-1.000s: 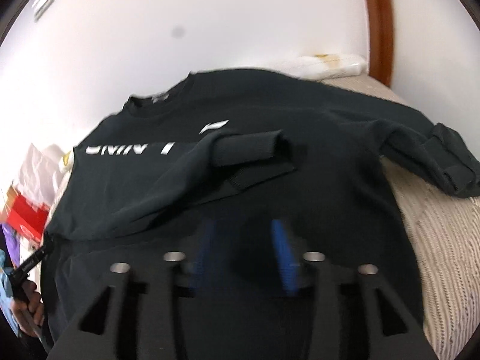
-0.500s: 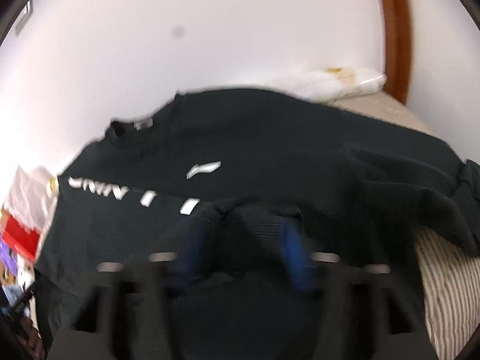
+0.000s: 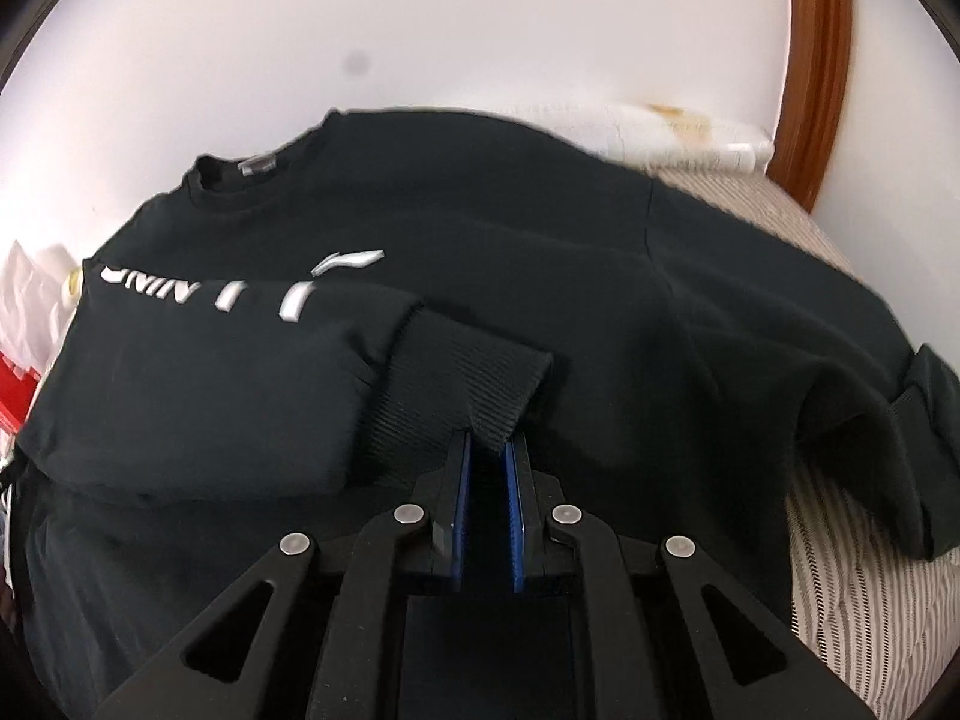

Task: Fold small clothes

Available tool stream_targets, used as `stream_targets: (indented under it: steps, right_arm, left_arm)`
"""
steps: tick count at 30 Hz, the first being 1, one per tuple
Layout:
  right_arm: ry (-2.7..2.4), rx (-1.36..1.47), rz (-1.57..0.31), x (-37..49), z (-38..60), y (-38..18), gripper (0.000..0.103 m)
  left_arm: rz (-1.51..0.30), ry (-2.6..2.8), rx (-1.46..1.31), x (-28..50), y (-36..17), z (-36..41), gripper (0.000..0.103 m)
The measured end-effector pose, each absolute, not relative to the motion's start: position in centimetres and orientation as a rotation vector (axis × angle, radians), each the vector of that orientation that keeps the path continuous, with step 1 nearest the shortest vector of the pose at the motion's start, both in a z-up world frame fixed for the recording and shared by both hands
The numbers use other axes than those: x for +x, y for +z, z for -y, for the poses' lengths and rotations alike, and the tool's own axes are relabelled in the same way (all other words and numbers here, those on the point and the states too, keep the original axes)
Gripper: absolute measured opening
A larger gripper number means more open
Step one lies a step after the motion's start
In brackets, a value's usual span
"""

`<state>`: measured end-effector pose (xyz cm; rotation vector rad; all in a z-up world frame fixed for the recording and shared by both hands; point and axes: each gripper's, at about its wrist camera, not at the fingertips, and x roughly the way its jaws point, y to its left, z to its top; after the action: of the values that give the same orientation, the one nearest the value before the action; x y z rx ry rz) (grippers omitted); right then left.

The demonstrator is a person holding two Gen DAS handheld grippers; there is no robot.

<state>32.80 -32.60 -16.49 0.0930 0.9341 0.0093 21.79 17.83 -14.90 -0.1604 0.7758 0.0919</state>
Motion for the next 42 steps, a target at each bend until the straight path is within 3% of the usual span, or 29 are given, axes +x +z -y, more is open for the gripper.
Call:
stream_targets:
  steps: [5, 9, 12, 20, 30, 32, 34, 35, 36, 42]
  right_arm:
    - [-0.013, 0.093, -0.898, 30.7, 34.7, -14.1, 0.022]
    - [-0.055, 0.099, -0.844, 27.7, 38.3, -12.3, 0.043]
    - [-0.163, 0.091, -0.804, 25.2, 43.2, -11.1, 0.054]
    - [-0.370, 0.138, -0.787, 20.3, 55.1, -11.5, 0.058]
    - [-0.191, 0.187, -0.839, 23.3, 56.1, -13.8, 0.061]
    - [-0.205, 0.127, -0.867, 24.3, 55.3, -14.6, 0.054]
    - [-0.213, 0.087, -0.845, 24.3, 54.9, -15.0, 0.037]
    - [-0.213, 0.069, -0.836, 24.2, 54.8, -14.9, 0.021]
    - [-0.226, 0.058, -0.819, 23.8, 54.9, -14.6, 0.012]
    - [-0.201, 0.166, -0.740, 21.7, 56.7, -11.1, 0.010]
  left_arm:
    - [-0.751, 0.082, -0.096, 22.5, -13.3, -15.5, 0.072]
    - [-0.785, 0.106, -0.109, 24.5, -14.0, -15.3, 0.072]
    - [-0.839, 0.126, -0.142, 25.5, -15.4, -15.3, 0.072]
    - [-0.862, 0.176, -0.084, 25.1, -15.7, -14.1, 0.072]
    - [-0.829, 0.193, -0.055, 23.8, -13.3, -11.2, 0.072]
    - [-0.834, 0.196, -0.058, 23.6, -13.1, -10.6, 0.072]
    - [-0.838, 0.197, -0.064, 23.4, -13.0, -10.2, 0.072]
    - [-0.841, 0.198, -0.066, 23.3, -13.0, -10.0, 0.072]
    - [-0.843, 0.199, -0.066, 23.1, -12.9, -9.8, 0.072]
    - [-0.836, 0.196, -0.080, 22.1, -12.3, -9.2, 0.072]
